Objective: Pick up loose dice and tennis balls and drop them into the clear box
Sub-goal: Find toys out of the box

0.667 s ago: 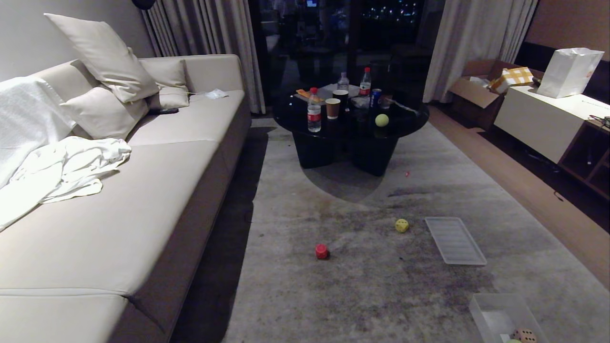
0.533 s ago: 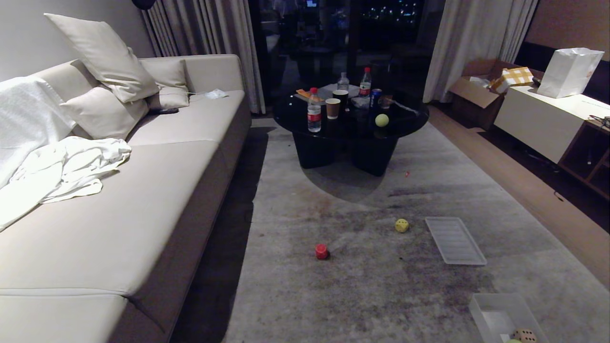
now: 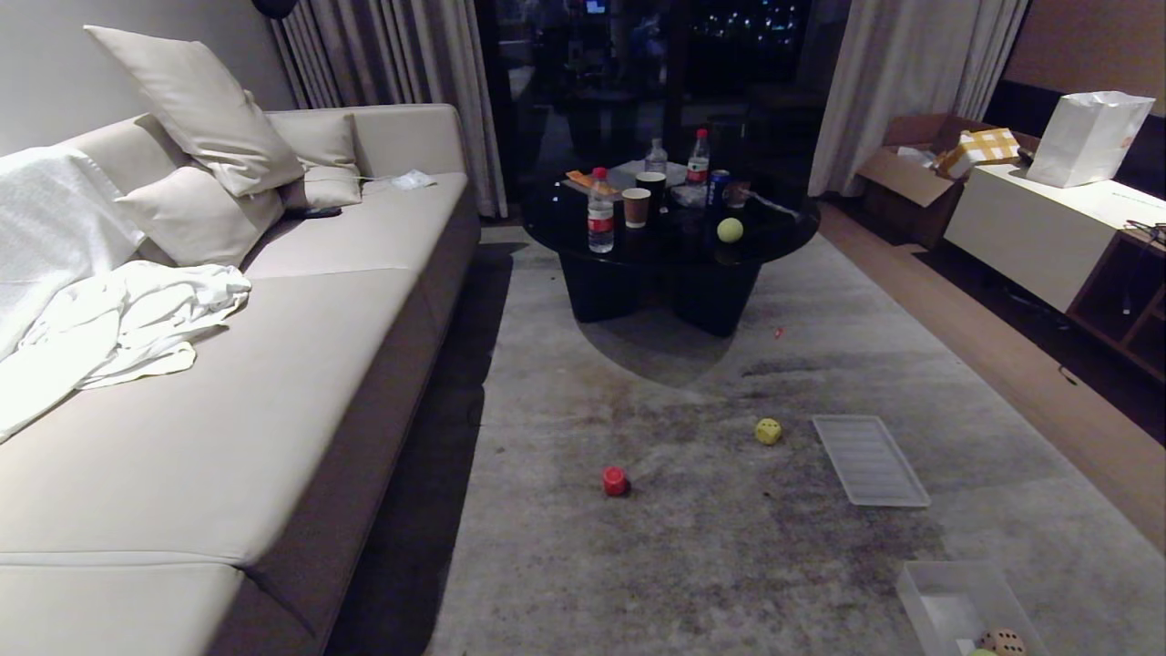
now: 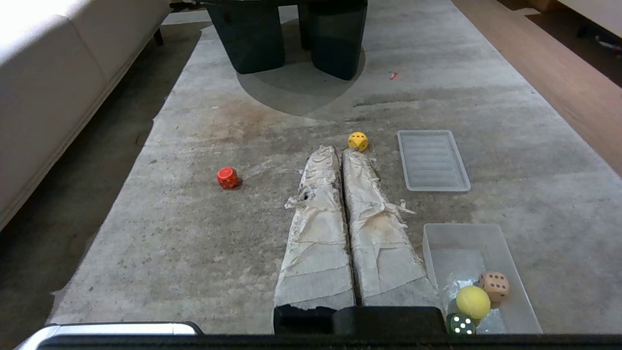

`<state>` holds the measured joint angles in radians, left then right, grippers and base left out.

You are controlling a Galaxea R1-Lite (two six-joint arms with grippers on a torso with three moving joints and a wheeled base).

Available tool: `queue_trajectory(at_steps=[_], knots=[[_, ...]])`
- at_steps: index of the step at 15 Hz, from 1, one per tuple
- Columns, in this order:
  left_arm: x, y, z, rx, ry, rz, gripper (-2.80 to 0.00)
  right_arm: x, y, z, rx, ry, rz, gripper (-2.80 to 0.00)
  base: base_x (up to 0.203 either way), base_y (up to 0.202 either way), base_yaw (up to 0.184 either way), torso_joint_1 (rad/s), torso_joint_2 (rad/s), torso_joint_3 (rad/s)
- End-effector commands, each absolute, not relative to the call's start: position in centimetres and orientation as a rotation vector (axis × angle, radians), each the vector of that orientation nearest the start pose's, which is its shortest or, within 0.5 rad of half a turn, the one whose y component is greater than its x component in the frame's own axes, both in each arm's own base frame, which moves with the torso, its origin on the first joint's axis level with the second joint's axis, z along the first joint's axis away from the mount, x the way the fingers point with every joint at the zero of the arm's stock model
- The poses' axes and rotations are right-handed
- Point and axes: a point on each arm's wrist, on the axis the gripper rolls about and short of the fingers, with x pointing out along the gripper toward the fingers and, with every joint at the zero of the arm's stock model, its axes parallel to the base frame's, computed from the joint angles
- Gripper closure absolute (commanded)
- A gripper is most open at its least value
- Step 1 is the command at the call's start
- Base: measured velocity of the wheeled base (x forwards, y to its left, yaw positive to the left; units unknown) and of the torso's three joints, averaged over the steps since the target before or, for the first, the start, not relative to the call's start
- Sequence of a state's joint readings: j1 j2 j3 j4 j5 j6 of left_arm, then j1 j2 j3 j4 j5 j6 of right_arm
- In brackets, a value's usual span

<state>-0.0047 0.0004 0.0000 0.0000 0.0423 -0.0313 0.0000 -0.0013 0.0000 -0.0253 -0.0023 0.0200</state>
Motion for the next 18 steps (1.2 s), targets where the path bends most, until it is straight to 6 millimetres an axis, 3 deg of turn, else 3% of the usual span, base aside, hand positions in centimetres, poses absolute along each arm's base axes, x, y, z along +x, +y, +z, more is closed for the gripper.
queue_trajectory(at_steps=[1,18], knots=[[-2.26,0.11,7.51,-0.032,0.002,0.038,0.0,-2.19,-0.01,7.48,0.02,-0.014,-0.003,0.0,0.0,0.0,0.0,0.0,0.0,0.0],[-2.26,0.11,7.51,-0.034,0.002,0.038,0.0,-2.19,-0.01,7.48,0.02,-0.014,-0.003,0.0,0.0,0.0,0.0,0.0,0.0,0.0]])
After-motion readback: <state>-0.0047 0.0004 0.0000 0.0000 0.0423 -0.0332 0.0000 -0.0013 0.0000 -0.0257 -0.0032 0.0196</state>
